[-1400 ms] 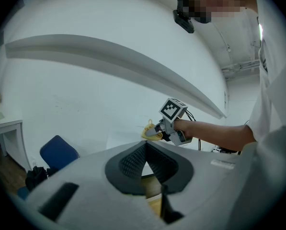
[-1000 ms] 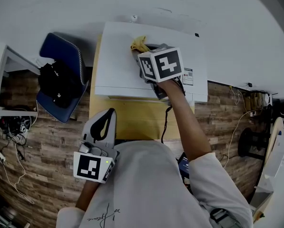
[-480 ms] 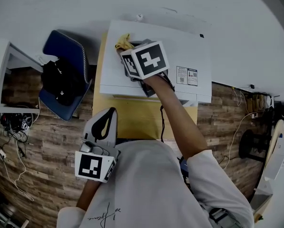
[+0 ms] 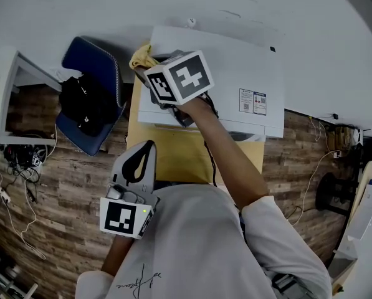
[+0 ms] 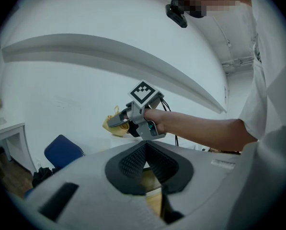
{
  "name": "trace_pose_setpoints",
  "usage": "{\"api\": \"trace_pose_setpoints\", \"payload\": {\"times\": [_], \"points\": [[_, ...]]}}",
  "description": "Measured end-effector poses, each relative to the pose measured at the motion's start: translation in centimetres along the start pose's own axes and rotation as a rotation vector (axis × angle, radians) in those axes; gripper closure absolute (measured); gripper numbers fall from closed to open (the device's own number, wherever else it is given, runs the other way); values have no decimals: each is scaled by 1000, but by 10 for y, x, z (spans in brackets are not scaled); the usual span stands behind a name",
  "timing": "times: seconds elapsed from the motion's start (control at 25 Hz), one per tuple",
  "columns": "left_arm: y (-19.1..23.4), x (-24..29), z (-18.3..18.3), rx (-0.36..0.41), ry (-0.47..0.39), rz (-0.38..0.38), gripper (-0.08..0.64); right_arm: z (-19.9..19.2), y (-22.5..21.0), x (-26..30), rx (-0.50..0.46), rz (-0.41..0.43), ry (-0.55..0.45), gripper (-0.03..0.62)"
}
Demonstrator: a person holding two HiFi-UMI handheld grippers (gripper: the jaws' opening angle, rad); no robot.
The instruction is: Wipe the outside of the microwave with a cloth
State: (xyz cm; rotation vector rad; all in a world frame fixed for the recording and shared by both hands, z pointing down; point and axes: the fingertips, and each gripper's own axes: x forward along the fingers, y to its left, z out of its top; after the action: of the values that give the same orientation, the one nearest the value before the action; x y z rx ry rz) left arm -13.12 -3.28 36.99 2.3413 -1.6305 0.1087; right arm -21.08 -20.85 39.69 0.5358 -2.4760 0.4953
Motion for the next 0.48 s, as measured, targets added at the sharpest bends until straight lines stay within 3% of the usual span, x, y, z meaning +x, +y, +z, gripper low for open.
{"api": "trace_pose_setpoints", "payload": {"times": [0.12,0.32,0.4,0.48], "points": [[-8,1,4,15,0,-40,563,12,13,-17,37,72,-105,472],[-19,0,2,-14,0,-96,563,14,-7,-66,54,7,-169,471],[-26,1,2,-58,-6,-134,563,11,-17,-88,99,16,-201,471],[-33,4,2,-51,-7,-152,563,7,-28,-112,147,32,-243,471]]}}
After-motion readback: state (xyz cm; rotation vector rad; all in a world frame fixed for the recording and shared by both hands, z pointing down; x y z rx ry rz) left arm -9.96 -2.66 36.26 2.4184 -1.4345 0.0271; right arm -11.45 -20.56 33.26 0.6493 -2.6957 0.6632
